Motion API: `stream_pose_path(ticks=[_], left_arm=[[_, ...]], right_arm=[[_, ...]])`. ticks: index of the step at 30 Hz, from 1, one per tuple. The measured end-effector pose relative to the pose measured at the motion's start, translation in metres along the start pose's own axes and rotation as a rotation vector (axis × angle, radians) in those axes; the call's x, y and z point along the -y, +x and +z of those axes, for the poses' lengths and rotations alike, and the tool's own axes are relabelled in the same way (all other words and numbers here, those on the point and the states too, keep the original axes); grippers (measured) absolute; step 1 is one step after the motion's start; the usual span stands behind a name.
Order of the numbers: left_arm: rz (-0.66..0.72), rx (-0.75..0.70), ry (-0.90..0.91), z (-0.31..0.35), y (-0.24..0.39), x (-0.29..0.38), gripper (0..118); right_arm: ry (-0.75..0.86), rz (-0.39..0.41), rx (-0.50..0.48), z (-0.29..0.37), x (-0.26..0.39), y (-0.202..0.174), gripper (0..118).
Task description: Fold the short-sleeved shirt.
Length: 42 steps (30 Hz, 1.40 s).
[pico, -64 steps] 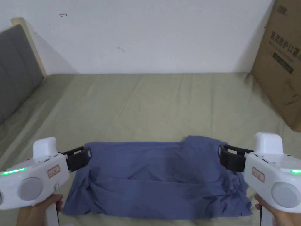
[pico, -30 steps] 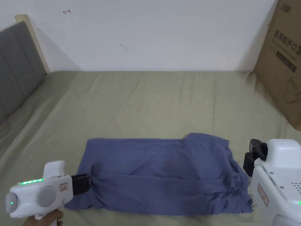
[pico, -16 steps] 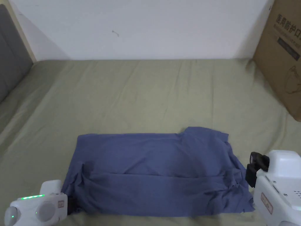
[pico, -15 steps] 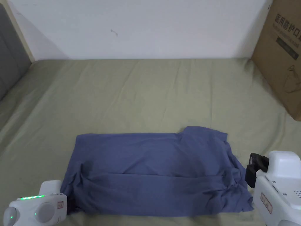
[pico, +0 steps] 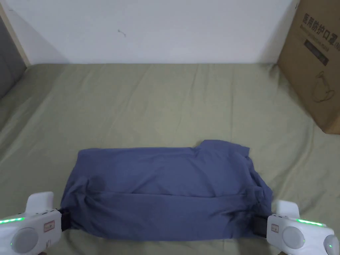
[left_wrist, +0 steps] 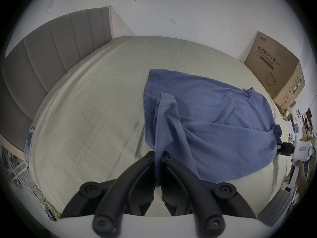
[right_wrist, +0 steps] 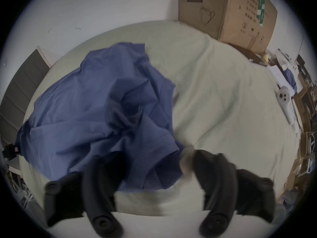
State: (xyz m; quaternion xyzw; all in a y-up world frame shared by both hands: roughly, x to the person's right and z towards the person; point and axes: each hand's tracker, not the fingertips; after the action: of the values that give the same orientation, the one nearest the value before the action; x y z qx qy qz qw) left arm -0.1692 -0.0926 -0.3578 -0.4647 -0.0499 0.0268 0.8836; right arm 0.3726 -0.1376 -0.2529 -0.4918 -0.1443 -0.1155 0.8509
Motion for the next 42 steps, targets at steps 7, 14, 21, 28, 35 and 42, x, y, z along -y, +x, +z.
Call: stream_pose_path(ticks=[7, 14, 21, 28, 35, 42], left_arm=[[0.052, 0.016, 0.007, 0.008, -0.008, 0.003, 5], [0.129, 0.05, 0.035, 0.042, -0.023, 0.022, 5], [0.146, 0.028, -0.079, 0.047, -0.036, 0.084, 5], [0.195, -0.001, -0.143, 0.027, -0.037, 0.118, 5], [0.278, 0.121, -0.043, 0.07, -0.024, 0.089, 98], [0.072, 0.151, 0.4, 0.17, 0.033, 0.027, 98]], right_arm=[[0.121, 0.079, -0.037, 0.031, 0.002, -0.013, 11], [0.191, 0.033, -0.052, 0.085, 0.011, 0.008, 11], [0.083, -0.043, -0.066, 0.095, 0.071, 0.033, 11], [0.021, -0.076, -0.038, 0.053, 0.111, 0.041, 11], [0.168, -0.015, -0.07, 0.11, 0.085, 0.022, 108], [0.572, 0.031, -0.159, 0.211, 0.028, -0.01, 109]])
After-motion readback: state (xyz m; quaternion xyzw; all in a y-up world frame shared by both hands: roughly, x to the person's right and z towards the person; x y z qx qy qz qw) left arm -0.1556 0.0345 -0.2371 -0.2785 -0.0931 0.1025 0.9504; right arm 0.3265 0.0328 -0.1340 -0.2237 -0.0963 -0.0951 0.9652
